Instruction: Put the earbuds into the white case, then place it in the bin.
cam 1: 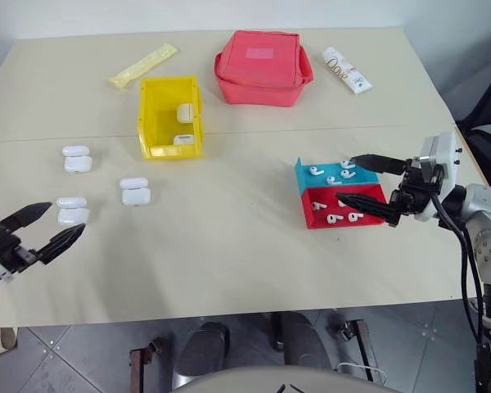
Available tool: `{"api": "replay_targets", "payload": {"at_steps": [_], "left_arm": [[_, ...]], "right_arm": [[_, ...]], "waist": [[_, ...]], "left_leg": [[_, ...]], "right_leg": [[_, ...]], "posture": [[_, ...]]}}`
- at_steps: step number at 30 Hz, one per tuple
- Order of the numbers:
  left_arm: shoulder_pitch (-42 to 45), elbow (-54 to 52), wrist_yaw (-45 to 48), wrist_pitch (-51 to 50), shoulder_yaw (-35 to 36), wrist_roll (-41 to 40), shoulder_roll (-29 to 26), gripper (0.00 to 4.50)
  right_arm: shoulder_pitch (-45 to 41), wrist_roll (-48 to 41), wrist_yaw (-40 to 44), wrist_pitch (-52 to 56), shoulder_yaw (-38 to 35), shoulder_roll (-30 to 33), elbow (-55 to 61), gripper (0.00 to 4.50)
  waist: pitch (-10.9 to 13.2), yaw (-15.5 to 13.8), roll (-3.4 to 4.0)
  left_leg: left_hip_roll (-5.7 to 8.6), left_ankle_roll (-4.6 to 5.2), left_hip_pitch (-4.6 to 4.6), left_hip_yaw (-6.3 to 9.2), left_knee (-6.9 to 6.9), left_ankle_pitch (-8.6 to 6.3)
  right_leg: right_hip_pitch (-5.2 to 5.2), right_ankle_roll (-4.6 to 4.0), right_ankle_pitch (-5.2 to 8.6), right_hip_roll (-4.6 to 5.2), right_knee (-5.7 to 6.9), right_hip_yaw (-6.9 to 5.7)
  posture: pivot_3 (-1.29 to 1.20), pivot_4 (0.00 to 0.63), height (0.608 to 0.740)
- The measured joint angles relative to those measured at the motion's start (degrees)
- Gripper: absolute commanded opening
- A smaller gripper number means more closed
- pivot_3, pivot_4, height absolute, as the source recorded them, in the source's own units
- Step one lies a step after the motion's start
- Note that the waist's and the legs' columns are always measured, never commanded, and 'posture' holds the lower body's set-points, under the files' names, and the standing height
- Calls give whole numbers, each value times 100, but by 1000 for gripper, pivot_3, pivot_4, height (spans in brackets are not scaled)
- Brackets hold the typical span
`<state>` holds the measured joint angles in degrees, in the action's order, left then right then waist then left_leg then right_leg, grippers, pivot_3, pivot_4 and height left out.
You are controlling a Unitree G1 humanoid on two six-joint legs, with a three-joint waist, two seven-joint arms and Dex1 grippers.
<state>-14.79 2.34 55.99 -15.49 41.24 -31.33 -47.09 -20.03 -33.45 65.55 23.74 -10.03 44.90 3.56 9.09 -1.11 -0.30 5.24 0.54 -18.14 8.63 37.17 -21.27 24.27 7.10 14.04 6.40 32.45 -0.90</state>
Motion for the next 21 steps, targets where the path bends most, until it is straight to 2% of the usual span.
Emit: {"api": "replay_targets", "payload": {"at_steps": [5, 10, 15, 21], "left_arm": [[-1005, -210, 32, -318, 678, 3, -26, 4473], [-1550, -214, 107, -450, 1081, 8, -22, 4473], [-1758, -186, 332, -356, 1475, -4, 88, 4473], [-1712, -196, 337, -314, 1503, -2, 90, 4473]], "right_arm": [[-345, 194, 388, -143, 218, 41, -328, 4500], [-468, 363, 631, -408, 325, 45, -506, 4500], [-577, 430, 980, -611, 363, 44, -712, 4500], [-792, 433, 1085, -628, 378, -15, -832, 4500]], "waist": [[1, -29, 2], [3, -55, 4], [3, -28, 2], [5, -26, 6]], "left_leg": [[2, 4, -3, -8, 2, -2], [3, 5, -6, -6, 4, -5], [-1, 5, -9, -13, 2, -12], [-2, 5, -7, -19, 3, -12]], "right_leg": [[4, -2, 1, 2, -12, 2], [5, -3, 2, 4, -10, -1], [13, -8, 4, 3, -10, 1], [14, -8, 4, 3, -5, 5]], "posture": [[0, 150, 740], [0, 150, 740], [0, 150, 740], [0, 150, 740]]}}
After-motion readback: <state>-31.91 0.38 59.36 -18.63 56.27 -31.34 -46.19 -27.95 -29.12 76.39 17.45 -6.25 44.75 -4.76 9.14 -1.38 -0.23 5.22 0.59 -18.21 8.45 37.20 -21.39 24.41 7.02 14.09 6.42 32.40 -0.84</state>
